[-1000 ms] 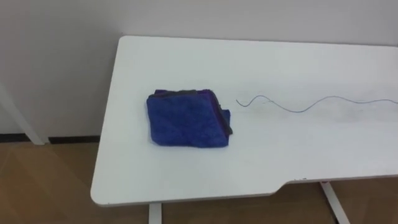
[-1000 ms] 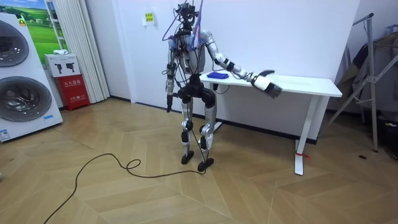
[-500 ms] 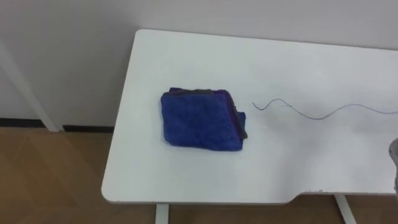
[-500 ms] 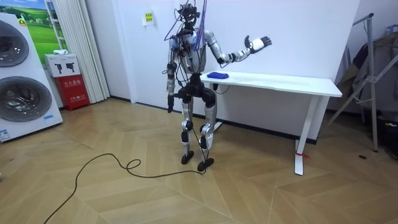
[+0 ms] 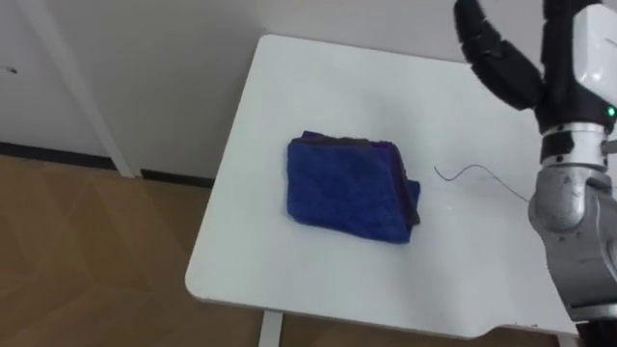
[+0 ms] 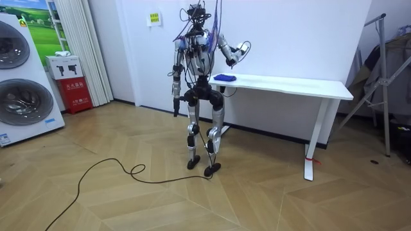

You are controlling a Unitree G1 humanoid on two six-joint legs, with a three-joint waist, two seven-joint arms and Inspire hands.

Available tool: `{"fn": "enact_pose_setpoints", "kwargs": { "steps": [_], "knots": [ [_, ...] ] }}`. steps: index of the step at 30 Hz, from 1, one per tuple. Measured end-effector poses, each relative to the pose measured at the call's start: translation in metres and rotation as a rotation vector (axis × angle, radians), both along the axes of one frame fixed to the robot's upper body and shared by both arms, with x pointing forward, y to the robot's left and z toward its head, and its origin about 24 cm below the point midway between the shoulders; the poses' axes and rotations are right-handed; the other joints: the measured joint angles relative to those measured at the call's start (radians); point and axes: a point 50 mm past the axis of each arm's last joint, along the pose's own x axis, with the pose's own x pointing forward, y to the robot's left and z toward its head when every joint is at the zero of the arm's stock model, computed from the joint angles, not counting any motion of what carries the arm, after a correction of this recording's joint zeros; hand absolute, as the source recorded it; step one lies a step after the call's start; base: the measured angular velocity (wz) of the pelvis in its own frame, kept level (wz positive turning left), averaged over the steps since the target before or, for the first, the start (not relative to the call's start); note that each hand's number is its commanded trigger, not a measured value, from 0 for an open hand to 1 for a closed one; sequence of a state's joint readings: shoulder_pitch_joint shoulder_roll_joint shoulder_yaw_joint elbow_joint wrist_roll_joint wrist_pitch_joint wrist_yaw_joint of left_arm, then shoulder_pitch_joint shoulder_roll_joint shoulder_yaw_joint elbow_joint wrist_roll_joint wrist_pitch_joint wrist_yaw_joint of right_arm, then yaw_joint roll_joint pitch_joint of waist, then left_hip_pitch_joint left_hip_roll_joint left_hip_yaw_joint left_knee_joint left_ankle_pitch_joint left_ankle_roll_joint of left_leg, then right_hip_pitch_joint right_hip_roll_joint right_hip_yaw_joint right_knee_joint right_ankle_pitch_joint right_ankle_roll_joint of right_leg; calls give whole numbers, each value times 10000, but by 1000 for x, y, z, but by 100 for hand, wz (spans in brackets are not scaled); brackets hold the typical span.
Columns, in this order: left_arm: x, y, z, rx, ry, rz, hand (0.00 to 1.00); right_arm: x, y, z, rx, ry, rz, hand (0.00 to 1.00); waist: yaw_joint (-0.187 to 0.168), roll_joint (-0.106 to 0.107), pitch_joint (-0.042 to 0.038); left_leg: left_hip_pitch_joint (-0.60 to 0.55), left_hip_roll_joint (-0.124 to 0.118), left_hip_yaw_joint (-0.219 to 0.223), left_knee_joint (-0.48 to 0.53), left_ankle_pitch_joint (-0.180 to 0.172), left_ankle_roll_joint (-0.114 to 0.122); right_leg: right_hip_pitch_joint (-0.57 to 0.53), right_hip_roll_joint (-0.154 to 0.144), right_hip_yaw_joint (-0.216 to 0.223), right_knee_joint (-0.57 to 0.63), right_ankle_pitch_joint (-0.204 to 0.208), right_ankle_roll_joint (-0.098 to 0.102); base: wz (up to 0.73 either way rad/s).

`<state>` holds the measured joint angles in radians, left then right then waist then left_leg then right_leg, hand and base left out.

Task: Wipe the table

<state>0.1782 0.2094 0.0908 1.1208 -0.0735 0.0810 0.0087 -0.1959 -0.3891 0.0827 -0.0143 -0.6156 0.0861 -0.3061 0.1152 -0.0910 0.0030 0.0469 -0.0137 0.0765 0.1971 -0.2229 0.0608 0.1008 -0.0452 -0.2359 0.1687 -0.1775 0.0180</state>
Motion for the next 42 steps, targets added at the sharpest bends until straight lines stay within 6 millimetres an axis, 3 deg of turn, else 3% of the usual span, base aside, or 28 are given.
{"fn": "enact_pose_setpoints", "kwargs": {
  "steps": [6, 10, 12, 18, 23, 27, 33, 39, 42],
  "knots": [
    [2, -1, 0, 28, -123, -222, 0, -1, 26, -13, -1489, 513, 1084, 0, 497, -57, 18, 92, 3, -7, -63, 0, 0, 43, 24, 132, -128, 1, -1, -4],
    [8, -2, 0, 27, -218, -400, 0, -2, 40, -25, -1946, 1081, 1675, 0, 624, -90, 35, 60, -4, -16, -101, 0, -1, 66, 33, 129, -191, 1, -1, 1],
    [10, -2, 0, 42, -202, -614, 0, -2, 45, -38, -2689, 1617, 1834, 0, 776, -91, 83, 73, -8, -75, -101, 0, -1, 100, 29, 102, -194, 1, -1, 5],
    [19, -5, 0, 21, -391, -719, 0, -9, 64, -72, -4110, 3107, 2728, 0, 922, -156, 110, 54, -25, -126, -102, 0, 0, 126, 18, 67, -237, 1, -1, 2],
    [19, -4, 0, 15, -294, -680, 0, -16, 75, -81, -4294, 3333, 3008, 0, 886, -171, 98, 16, -48, -127, -92, 0, 0, 152, 1, 72, -333, 1, -1, 0],
    [16, -6, -1, -20, -226, -650, 0, -23, 76, -89, -3927, 3619, 3035, 0, 808, -124, 109, -12, -63, -136, -79, -1, 0, 141, -35, 71, -335, 1, -1, 0],
    [20, -15, -3, -224, -518, -583, 0, -41, 65, -111, -3564, 4499, 2818, 0, 696, 136, 27, 18, -154, -226, -79, 0, 1, 200, -76, 21, -346, 1, 0, 3],
    [18, -14, -3, -187, -520, -629, 0, -64, 55, -136, -3445, 5584, 2707, 0, 523, 206, -2, 98, -154, -249, -93, 0, 1, 293, -81, -108, -348, 0, 1, 0],
    [17, -14, -3, -227, -501, -628, 0, -63, 46, -135, -3283, 5536, 2428, 0, 449, 207, 0, 181, -148, -250, -101, 0, 1, 367, -138, -106, -350, 0, 1, 0]
  ]
}}
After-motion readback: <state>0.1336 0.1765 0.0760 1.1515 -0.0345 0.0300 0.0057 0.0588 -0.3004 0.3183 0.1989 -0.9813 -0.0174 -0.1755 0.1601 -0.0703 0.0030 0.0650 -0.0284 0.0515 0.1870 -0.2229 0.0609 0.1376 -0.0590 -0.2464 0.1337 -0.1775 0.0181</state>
